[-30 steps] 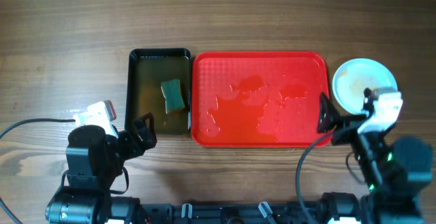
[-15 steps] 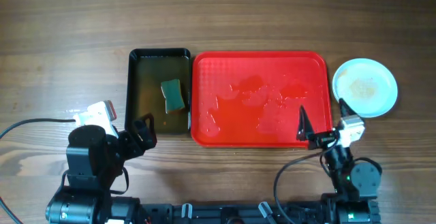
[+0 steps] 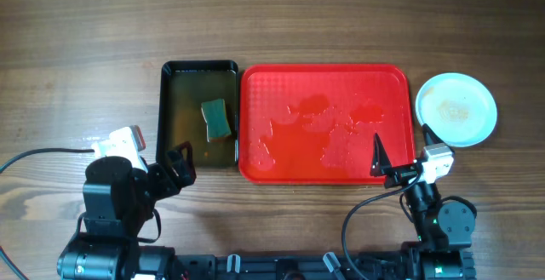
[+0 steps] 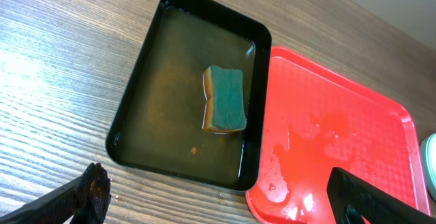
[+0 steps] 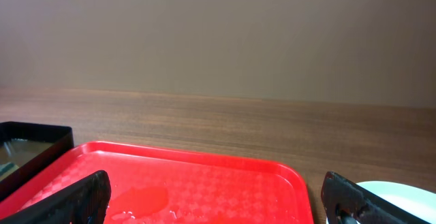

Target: Clean dirty plates on tray and stack at the side

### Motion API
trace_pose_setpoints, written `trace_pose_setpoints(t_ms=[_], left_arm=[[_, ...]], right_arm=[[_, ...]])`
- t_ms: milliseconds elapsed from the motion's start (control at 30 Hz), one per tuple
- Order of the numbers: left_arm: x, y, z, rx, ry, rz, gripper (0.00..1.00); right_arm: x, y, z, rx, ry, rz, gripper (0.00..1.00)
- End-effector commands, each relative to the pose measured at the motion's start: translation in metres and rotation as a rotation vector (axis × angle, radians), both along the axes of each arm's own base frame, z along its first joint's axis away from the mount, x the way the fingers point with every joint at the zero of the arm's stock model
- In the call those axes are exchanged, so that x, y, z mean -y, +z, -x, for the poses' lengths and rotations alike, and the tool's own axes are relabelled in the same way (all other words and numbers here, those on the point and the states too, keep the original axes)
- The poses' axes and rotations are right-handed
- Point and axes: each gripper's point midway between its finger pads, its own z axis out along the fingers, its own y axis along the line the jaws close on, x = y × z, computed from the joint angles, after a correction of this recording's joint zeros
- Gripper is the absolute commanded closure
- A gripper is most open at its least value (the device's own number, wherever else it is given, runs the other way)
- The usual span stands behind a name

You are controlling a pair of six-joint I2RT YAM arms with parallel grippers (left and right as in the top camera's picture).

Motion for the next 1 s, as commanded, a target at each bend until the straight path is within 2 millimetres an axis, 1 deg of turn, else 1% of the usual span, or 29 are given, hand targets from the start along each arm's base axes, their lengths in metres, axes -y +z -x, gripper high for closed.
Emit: trace_pose_setpoints(t_ms=[0,167,267,333,400,500,600,667,733,833,900,933,967], left_arm=[[-0.002,-0.002,0.000,-0.003,0.019,0.004,0.00],[-0.003,-0.002,0.000,-0.004,0.020,0.003,0.00],[-0.009,-0.005,0.007,-0.002,0.044,-0.017,0.00],[-0.010,-0.010,0.009,0.053,0.052,-0.016,0.00],[-0.011,-0.016,0.006,0.111,0.058,-0.010,0.00],[-0.011,-0.029,-0.003,0.260,0.058,0.000,0.00],[-0.010,-0.034,-0.017,0.417,0.048,-0.005,0.00],[-0.007,-0.031,-0.027,0.538,0.025,-0.024,0.00],[-0.003,-0.019,-0.033,0.667,-0.029,-0.095,0.00],[-0.003,-0.002,-0.036,0.792,-0.055,-0.187,0.00],[-0.003,0.008,-0.035,0.840,-0.073,-0.258,0.00],[-0.003,0.006,-0.035,0.835,-0.082,-0.285,0.00],[-0.003,-0.004,-0.036,0.794,-0.085,-0.289,0.00]], right_arm=[[-0.002,0.001,0.001,0.009,0.009,0.017,0.00],[-0.002,0.001,0.001,0.009,0.009,0.016,0.01],[-0.002,0.001,0.001,0.010,0.009,0.017,0.00],[-0.002,0.001,0.001,0.010,0.009,0.017,0.00],[-0.002,0.001,0.001,0.009,0.009,0.017,0.00],[-0.002,0.001,0.001,0.009,0.009,0.016,0.01],[-0.002,0.001,0.001,0.009,0.009,0.016,0.00],[-0.002,0.001,0.001,0.009,0.009,0.017,0.01],[-0.002,0.001,0.001,0.009,0.009,0.017,0.01],[-0.002,0.001,0.001,0.010,0.009,0.017,0.00],[-0.002,0.001,0.001,0.009,0.009,0.016,0.00],[-0.002,0.001,0.001,0.009,0.009,0.017,0.01],[-0.002,0.001,0.001,0.010,0.009,0.017,0.01]])
